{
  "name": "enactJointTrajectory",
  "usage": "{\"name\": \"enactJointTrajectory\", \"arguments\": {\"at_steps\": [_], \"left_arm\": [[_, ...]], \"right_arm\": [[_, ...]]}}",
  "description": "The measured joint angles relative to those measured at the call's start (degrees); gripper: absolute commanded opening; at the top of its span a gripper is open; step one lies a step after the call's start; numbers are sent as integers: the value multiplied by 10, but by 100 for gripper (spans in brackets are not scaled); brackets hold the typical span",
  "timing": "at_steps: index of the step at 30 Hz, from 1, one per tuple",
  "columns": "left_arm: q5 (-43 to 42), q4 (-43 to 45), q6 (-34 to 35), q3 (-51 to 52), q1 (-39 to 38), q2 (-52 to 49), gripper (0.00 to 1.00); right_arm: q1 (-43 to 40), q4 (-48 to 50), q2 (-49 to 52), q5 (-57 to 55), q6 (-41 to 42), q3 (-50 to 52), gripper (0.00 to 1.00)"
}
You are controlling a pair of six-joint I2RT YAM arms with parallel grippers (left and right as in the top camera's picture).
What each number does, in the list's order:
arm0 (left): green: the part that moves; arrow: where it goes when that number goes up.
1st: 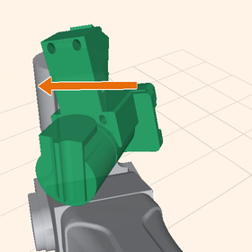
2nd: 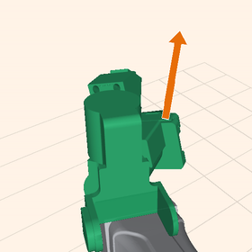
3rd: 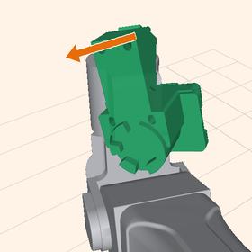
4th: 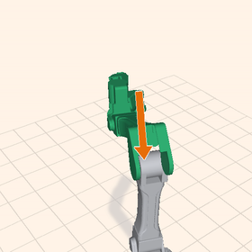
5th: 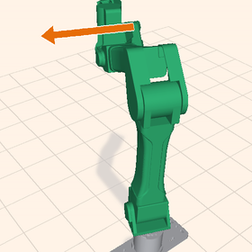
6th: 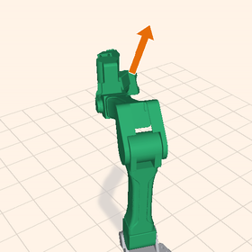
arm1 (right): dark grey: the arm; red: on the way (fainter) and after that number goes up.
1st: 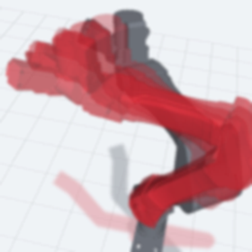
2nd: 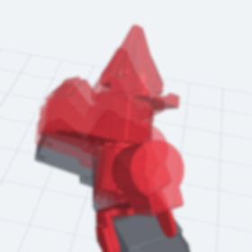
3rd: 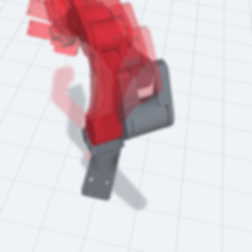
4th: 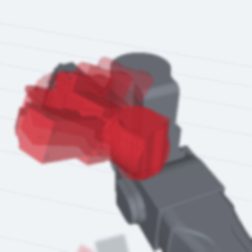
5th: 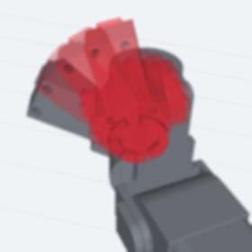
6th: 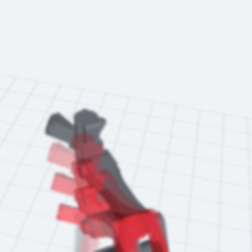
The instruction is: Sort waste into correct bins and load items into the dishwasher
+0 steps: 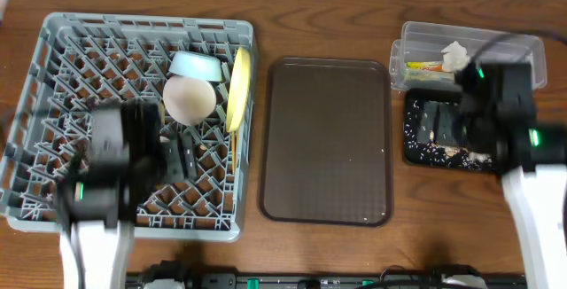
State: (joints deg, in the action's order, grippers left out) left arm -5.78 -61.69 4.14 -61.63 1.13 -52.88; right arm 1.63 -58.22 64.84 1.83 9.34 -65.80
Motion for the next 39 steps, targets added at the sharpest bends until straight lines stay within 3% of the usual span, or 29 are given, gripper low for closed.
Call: {"name": "enactJointTrajectory", "arguments": {"at_steps": [2, 3, 11, 20, 39], "left_arm": [[0, 17, -4, 24, -7, 68, 88], [0, 23, -6, 33, -9, 98, 97], [0, 26, -12, 58, -10, 235, 97], [0, 19, -12, 58, -10, 248, 97], [0, 19, -12, 58, -10, 248, 98]], "right_arm": [[0, 29, -66, -2, 2, 52, 99], [0, 39, -99, -4, 2, 77, 99], [0, -11, -289, -27, 3, 183, 99], [0, -78, -323, -32, 4, 186, 99], [0, -82, -343, -40, 5, 187, 99]]}}
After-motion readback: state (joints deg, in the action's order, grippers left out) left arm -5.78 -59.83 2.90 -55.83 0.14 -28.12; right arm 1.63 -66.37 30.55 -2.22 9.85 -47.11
